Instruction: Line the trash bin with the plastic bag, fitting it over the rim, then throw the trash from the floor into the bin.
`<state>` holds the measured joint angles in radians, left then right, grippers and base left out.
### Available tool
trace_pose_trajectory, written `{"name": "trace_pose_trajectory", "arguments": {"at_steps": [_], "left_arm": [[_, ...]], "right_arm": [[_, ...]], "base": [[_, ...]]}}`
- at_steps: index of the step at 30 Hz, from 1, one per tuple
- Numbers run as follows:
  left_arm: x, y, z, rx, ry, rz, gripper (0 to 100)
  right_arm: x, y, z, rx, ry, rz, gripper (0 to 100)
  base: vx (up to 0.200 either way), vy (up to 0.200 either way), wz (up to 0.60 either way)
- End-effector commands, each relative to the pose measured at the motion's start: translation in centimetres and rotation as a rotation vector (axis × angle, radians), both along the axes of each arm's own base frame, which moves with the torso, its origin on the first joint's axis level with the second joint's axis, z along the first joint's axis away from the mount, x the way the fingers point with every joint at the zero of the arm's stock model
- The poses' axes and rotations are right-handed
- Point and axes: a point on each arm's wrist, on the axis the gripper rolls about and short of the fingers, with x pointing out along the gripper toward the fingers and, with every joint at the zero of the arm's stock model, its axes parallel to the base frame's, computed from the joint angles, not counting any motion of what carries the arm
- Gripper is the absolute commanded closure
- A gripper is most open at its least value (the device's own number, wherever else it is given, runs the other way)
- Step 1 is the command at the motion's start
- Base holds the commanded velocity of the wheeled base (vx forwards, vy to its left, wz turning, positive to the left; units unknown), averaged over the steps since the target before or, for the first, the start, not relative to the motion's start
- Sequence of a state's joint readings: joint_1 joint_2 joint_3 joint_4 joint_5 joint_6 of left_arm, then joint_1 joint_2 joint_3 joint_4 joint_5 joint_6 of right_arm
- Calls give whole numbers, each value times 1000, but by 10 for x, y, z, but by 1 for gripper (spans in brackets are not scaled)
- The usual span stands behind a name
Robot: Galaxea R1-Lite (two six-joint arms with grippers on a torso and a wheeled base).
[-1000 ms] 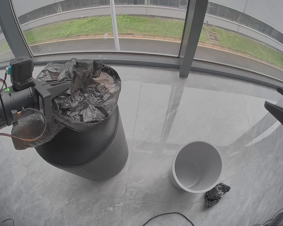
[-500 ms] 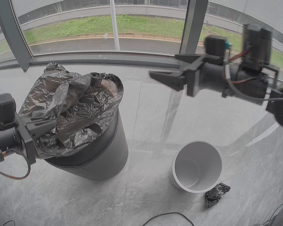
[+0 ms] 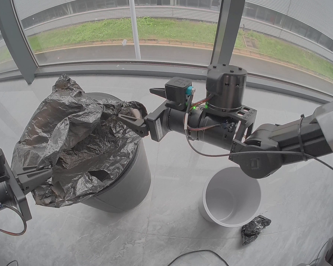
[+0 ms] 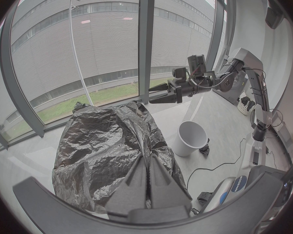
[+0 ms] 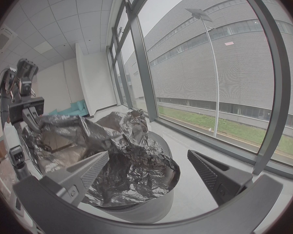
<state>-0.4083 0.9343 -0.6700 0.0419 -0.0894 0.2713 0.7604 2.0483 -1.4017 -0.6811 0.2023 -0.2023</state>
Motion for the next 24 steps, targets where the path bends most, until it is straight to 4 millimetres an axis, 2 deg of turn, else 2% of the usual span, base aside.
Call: {"name": "trace_pose_trajectory", "arguments": {"at_steps": [1,6,12,16,18,19,24], "left_arm": [[-8,9,-4,-12,-19,53,100],[-13,15,-12,-22,-48,90,100],[-13,15,-12,-22,-50,92,100],[-13,15,-11,-23,-51,92,100],[-13,15,-11,-23,-51,92,100],[-13,15,-12,-22,-50,93,100],[-11,14,-12,-20,-48,92,100]], "right_arm": [[12,8,-25,-39,26,-10,0],[17,13,-36,-66,22,-9,0],[29,23,-43,-53,7,-7,0],[51,29,-51,-36,-10,-28,0],[52,29,-51,-35,-11,-28,0],[64,30,-58,-31,-16,-42,0],[81,27,-58,-7,-33,-68,0]], "base": [[0,0,0],[0,0,0],[0,0,0],[0,0,0],[0,0,0],[0,0,0],[0,0,0]]}}
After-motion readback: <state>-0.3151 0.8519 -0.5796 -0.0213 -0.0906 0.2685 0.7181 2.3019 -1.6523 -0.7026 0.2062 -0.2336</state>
